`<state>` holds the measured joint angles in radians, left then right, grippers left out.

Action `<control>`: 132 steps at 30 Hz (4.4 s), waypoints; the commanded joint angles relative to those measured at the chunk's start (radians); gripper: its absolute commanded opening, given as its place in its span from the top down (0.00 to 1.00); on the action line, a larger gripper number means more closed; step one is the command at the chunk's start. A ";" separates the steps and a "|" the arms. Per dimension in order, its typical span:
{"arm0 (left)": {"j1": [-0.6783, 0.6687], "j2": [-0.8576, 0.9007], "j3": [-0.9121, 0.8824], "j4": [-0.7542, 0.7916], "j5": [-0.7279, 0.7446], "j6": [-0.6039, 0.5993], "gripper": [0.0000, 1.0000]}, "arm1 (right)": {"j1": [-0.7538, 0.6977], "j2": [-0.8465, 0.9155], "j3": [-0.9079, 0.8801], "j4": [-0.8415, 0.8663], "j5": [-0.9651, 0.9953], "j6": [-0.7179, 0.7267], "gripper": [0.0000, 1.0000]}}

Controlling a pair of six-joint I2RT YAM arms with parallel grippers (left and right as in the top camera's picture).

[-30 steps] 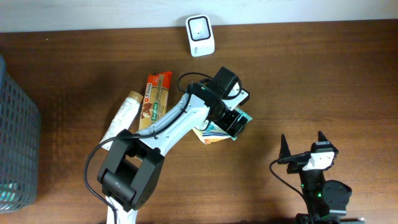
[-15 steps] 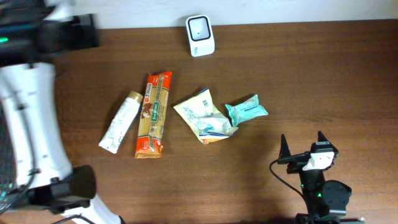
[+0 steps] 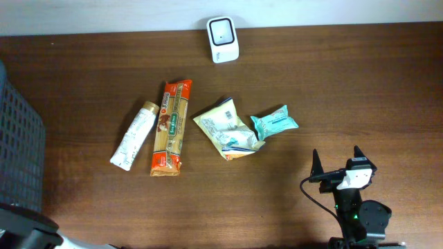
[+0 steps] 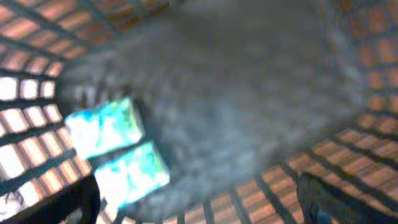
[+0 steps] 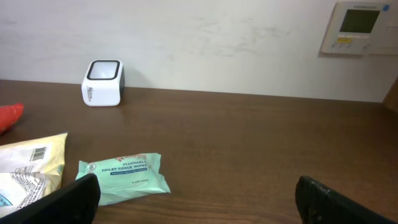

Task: Scan the item barcode
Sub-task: 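Grasp the small Kleenex tissue box and place it near the snack bag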

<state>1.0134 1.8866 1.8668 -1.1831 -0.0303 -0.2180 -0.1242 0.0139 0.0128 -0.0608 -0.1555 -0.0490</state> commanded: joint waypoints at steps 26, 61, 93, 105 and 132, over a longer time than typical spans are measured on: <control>0.043 0.003 -0.588 0.405 -0.138 -0.014 1.00 | -0.007 -0.005 -0.007 -0.003 0.009 0.005 0.01; -0.205 -0.129 -0.125 0.553 0.067 -0.013 0.04 | -0.007 -0.005 -0.007 -0.003 0.009 0.004 0.01; -0.207 0.569 0.244 0.318 0.249 0.157 0.16 | -0.007 -0.005 -0.007 -0.003 0.009 0.004 0.01; -0.207 0.560 0.190 0.302 0.191 0.155 1.00 | -0.007 -0.005 -0.007 -0.003 0.009 0.005 0.01; -1.109 0.011 -0.185 0.204 0.334 0.145 0.96 | -0.007 -0.005 -0.007 -0.003 0.009 0.005 0.01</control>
<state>0.0269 1.8263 1.7260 -0.9825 0.2958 -0.0856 -0.1242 0.0147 0.0128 -0.0612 -0.1555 -0.0483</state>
